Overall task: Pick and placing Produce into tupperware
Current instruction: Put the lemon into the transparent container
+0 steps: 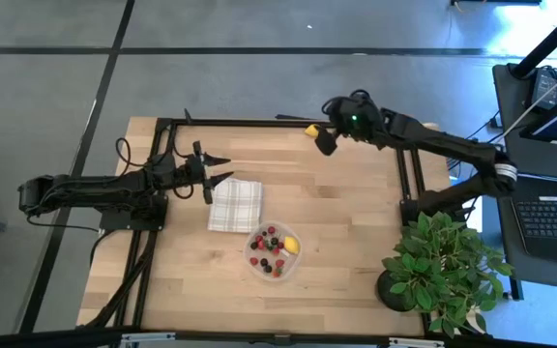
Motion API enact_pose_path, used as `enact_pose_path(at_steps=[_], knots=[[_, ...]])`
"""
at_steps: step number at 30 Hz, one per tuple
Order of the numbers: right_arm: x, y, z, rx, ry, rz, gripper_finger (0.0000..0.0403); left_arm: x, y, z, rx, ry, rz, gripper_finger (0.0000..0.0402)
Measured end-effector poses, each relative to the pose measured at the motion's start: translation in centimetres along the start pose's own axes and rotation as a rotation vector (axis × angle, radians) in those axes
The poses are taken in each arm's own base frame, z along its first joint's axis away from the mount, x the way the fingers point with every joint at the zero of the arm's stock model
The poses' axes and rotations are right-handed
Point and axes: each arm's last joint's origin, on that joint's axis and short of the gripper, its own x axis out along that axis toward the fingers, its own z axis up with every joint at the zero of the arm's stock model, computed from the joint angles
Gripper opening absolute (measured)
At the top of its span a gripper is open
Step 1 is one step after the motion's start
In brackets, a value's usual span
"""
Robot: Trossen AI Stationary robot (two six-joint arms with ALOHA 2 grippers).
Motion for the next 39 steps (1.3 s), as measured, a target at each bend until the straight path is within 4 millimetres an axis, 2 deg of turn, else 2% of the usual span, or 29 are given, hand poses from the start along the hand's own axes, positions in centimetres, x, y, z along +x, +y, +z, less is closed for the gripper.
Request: enact_pose_path(at_steps=[13, 17, 21, 24, 28, 33, 39], knots=[[5.5, 1.0, -2.6, -0.046, 0.199, -0.019, 0.0359, 0.0, 0.0, 0.0, 0.000, 0.001, 0.000, 0.0173], [7.5, 0.1, -3.4, -0.026, 0.245, -0.052, 0.0359, 0.0, 0.0, 0.0, 0.000, 0.001, -0.001, 0.0173], [9.2, -1.6, -4.2, 0.158, 0.299, -0.099, 0.0359, 0.0, 0.0, 0.0, -0.015, 0.002, -0.001, 0.0173], [10.3, -2.8, -4.8, 0.185, 0.348, -0.088, 0.0359, 0.0, 0.0, 0.0, -0.031, 0.002, -0.001, 0.0173], [11.6, -3.9, -4.2, 0.210, 0.359, -0.109, 0.0359, 0.0, 0.0, 0.0, -0.032, 0.002, -0.001, 0.0173], [12.9, -4.4, -2.5, 0.205, 0.387, -0.117, 0.0359, 0.0, 0.0, 0.0, -0.032, 0.002, -0.001, 0.0173], [15.0, -4.2, -1.4, 0.018, 0.465, -0.068, 0.0359, 0.0, 0.0, 0.0, -0.032, 0.003, -0.001, 0.0173]])
